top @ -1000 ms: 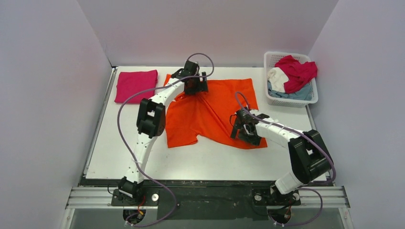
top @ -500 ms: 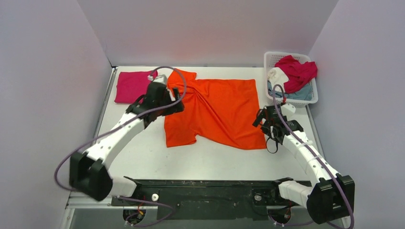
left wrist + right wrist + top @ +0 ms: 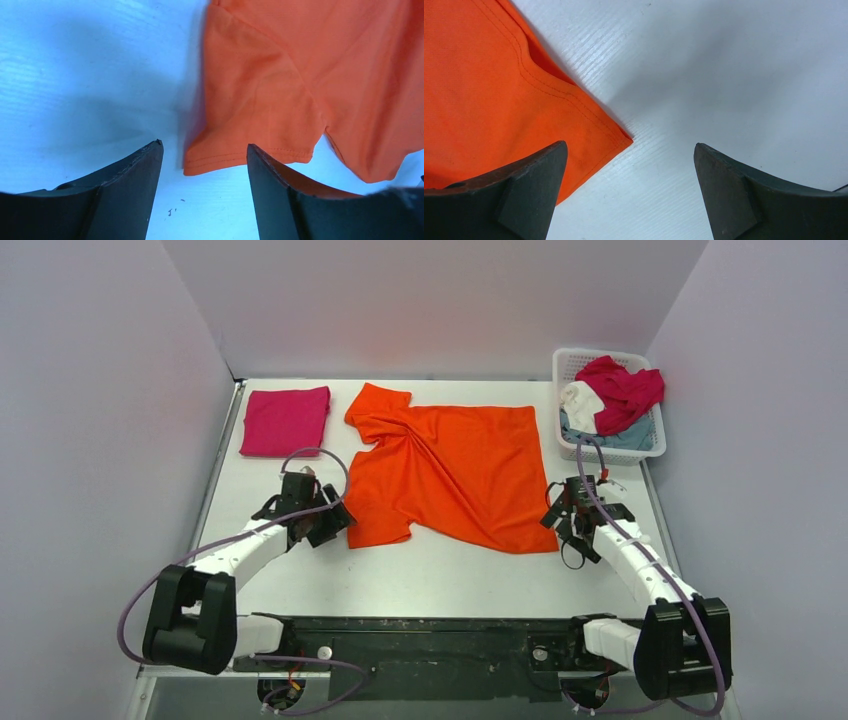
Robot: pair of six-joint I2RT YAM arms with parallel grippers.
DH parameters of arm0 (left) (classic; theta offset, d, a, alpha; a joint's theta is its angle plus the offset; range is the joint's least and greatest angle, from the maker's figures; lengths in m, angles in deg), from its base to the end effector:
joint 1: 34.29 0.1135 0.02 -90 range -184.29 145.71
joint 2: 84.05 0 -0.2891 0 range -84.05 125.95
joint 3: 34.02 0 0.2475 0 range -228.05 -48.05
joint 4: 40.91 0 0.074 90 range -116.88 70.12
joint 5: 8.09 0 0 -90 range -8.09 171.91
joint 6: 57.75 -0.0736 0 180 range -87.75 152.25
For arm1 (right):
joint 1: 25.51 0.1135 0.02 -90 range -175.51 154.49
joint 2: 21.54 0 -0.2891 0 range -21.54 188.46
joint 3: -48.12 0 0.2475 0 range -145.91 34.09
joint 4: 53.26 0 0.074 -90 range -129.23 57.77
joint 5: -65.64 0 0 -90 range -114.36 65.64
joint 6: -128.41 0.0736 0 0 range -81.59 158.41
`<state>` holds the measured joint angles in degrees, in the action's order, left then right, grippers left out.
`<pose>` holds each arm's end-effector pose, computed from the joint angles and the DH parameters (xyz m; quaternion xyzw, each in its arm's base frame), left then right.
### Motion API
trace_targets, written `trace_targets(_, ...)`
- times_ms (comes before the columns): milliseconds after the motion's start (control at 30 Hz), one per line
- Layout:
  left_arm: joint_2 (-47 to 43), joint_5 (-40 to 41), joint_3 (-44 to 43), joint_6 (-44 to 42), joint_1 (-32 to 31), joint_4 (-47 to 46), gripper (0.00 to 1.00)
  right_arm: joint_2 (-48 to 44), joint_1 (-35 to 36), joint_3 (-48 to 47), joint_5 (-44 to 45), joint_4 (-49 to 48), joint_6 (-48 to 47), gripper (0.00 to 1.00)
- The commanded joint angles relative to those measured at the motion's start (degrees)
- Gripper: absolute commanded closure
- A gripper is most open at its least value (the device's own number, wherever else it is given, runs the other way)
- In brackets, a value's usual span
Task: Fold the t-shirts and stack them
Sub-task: Flatten out the tshirt
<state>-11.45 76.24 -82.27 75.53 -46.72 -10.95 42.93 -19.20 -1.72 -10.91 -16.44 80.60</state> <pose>0.2376 -0.0598 0.1677 -0.2383 0.9205 -0.1846 0.2486 0.2261 0.0078 0.1980 0.3255 0.8800 0.0339 0.3443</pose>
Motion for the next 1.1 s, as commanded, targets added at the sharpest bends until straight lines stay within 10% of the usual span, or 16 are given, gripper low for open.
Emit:
trace_targets(0, 2.58, -4.28, -0.82, 0.04, 0.01, -7.4, 0.3, 3.23, -0.67, 0.02, -0.05, -1.0, 0.73, 0.08)
trace_targets(867, 10.78, 13.76, -4.31, 1.26, -13.32, 2.25, 0.69, 7.87, -0.82, 1.15, -3.93, -3.75, 1.69, 0.15)
trace_targets(1067, 9.6, 15.07, -4.19, 1.57, -14.35, 4.4, 1.0, 9.09, -0.86, 0.77, -4.18, -3.71, 1.15, 0.17)
